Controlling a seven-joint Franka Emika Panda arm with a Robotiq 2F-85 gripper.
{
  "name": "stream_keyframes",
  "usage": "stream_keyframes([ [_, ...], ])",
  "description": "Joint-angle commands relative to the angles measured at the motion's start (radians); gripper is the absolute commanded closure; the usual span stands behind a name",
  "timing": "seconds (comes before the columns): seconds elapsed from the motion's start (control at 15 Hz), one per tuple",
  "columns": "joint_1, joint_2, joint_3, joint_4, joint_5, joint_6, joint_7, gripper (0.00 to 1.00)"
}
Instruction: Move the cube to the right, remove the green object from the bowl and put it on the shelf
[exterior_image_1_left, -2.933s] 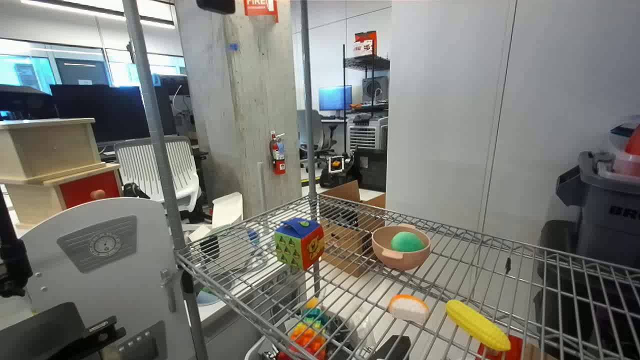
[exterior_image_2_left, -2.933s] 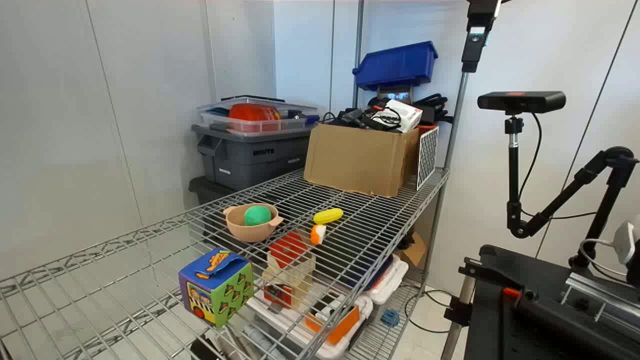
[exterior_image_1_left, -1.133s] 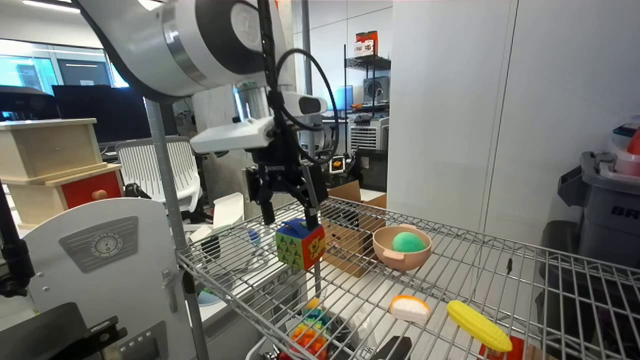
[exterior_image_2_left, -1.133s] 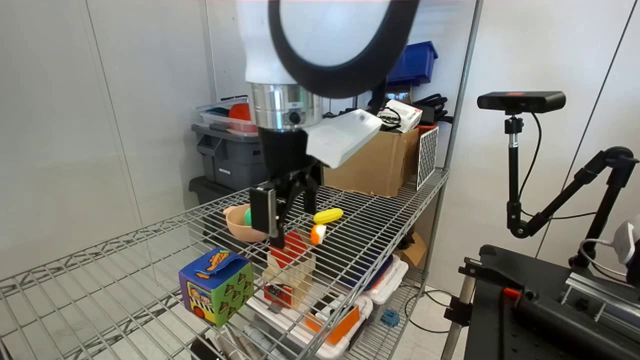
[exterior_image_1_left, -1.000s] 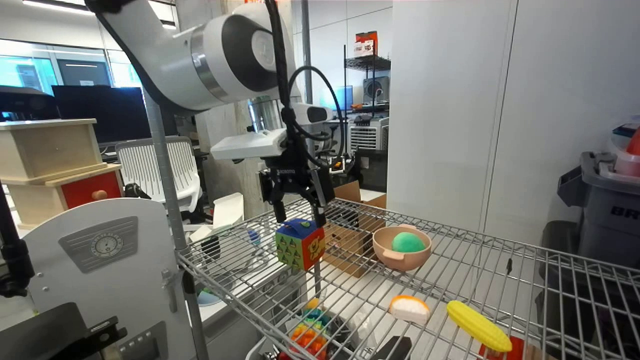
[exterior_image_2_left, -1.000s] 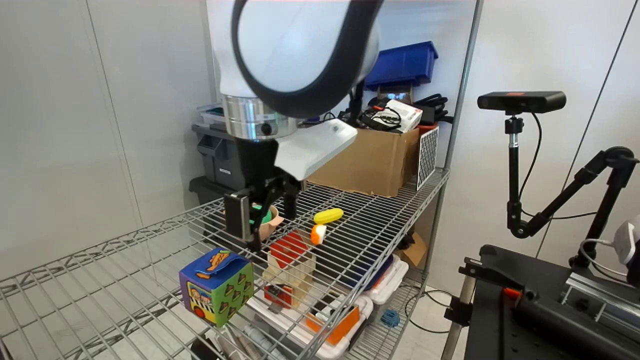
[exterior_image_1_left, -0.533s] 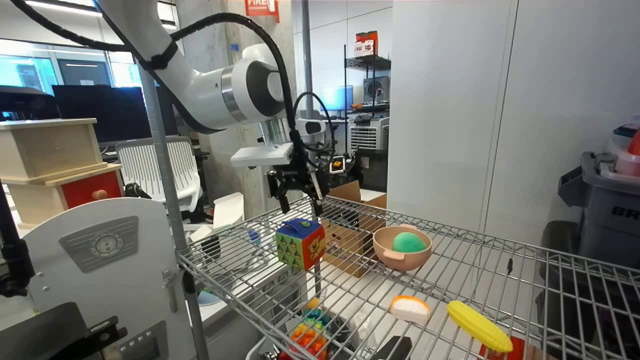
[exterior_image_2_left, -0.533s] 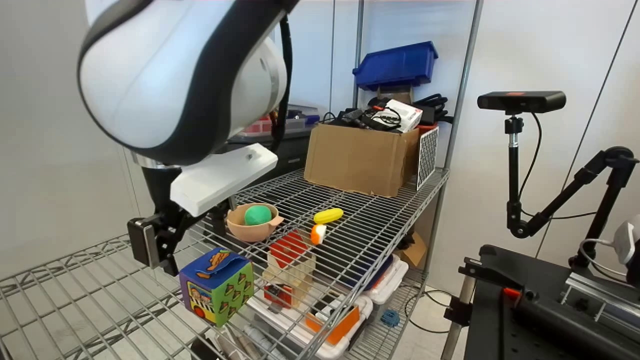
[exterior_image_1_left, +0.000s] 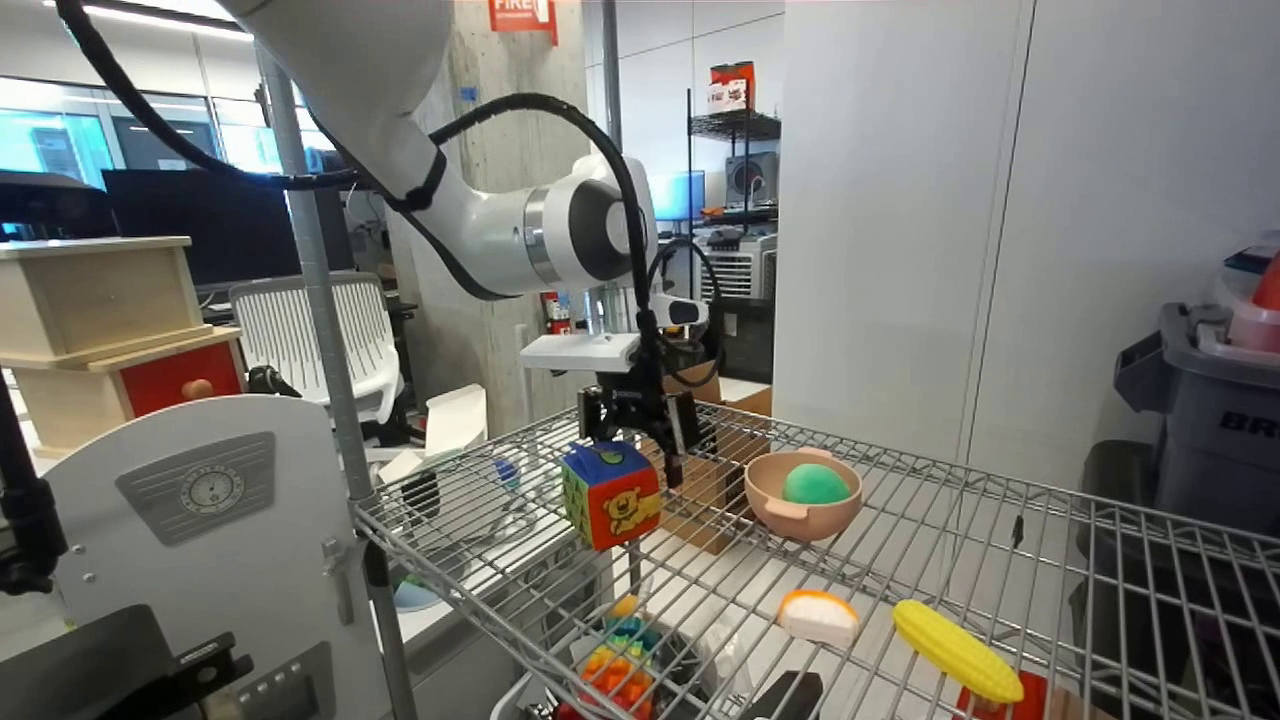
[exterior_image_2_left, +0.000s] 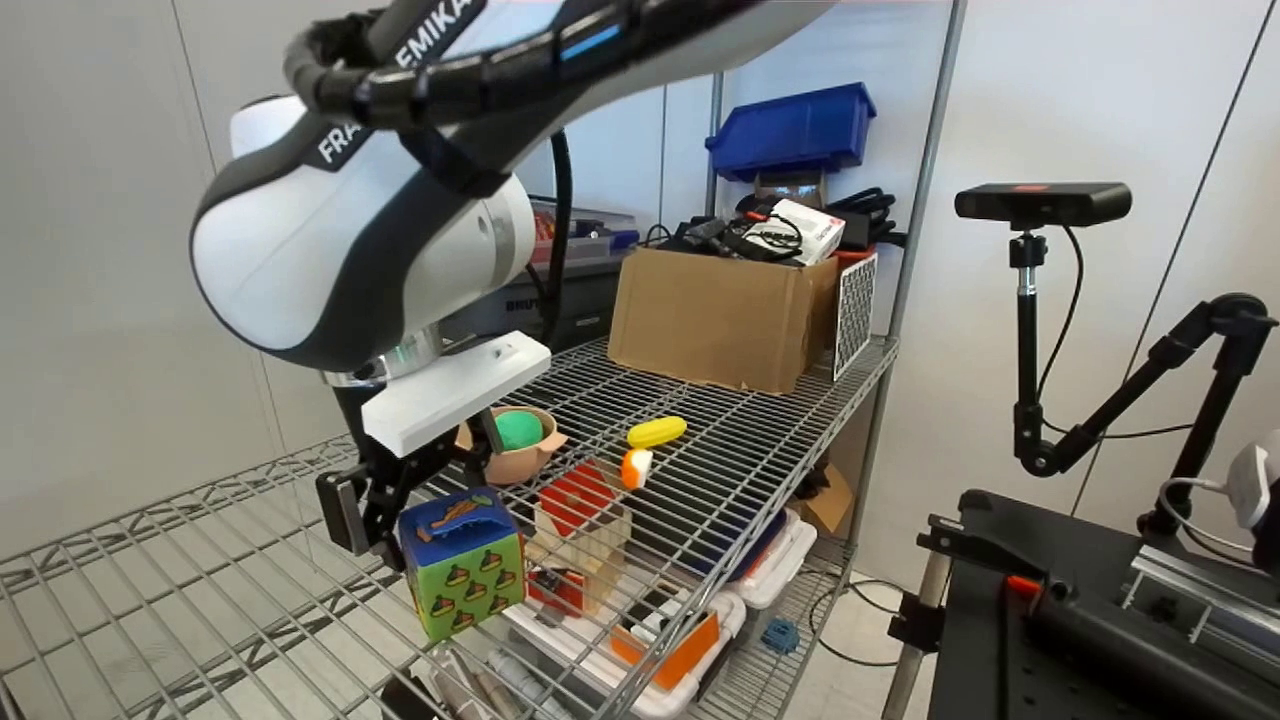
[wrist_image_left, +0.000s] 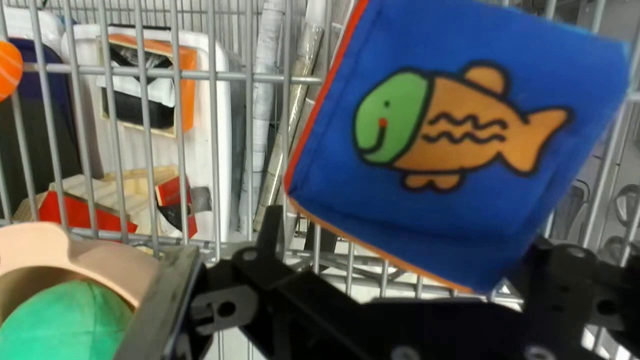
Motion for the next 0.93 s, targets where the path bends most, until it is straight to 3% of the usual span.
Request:
stream_keyframes([
  [0.0,0.011,0.081,0.012,0.156,0.033,-0.159,-0.007,0.00],
  [0.4,0.039,0.075,0.022,0.190,0.044,-0.271,0.004,0.00],
  [0.87,0.053,0.000,0.016,0.057,0.029,-0.222,0.013,0.00],
])
